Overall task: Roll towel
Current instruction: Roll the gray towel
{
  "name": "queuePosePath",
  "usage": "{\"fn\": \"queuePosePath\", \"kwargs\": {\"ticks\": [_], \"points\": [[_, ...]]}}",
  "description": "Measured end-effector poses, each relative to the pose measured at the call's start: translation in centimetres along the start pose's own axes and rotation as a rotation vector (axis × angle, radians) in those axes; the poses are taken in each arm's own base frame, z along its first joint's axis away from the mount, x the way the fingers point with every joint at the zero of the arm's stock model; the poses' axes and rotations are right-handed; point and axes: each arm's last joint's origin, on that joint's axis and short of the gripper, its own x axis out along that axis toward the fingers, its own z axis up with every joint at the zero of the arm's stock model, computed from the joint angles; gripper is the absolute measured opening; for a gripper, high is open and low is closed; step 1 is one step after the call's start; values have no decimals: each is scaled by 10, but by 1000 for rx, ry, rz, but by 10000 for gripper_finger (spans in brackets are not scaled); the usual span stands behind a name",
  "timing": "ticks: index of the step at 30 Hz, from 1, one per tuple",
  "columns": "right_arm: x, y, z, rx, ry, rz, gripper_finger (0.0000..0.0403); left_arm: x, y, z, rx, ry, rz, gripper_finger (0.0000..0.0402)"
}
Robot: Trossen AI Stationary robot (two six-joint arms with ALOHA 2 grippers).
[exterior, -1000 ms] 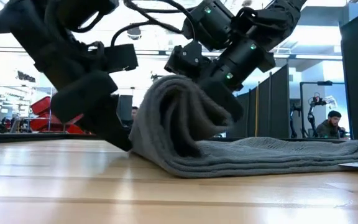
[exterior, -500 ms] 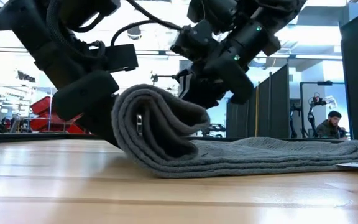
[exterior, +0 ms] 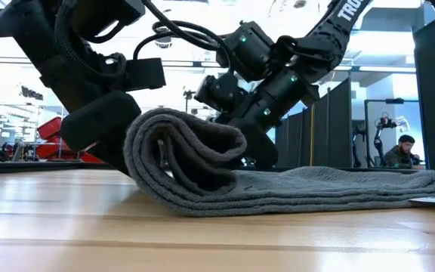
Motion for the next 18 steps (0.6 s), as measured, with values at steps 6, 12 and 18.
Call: {"fn": "queuePosePath", "kwargs": {"ticks": [6,12,18], "points": [[-12,-4,4,-29,50,-36,0,-3,1,1,-14,-2,-2,214],[-42,-21,15,-81,101,-120,0,-8,4,3,-26,2,-1,214],[-34,-28,15,-38,-11,-32,0,-12,9,1,-14,32,25,214]]}}
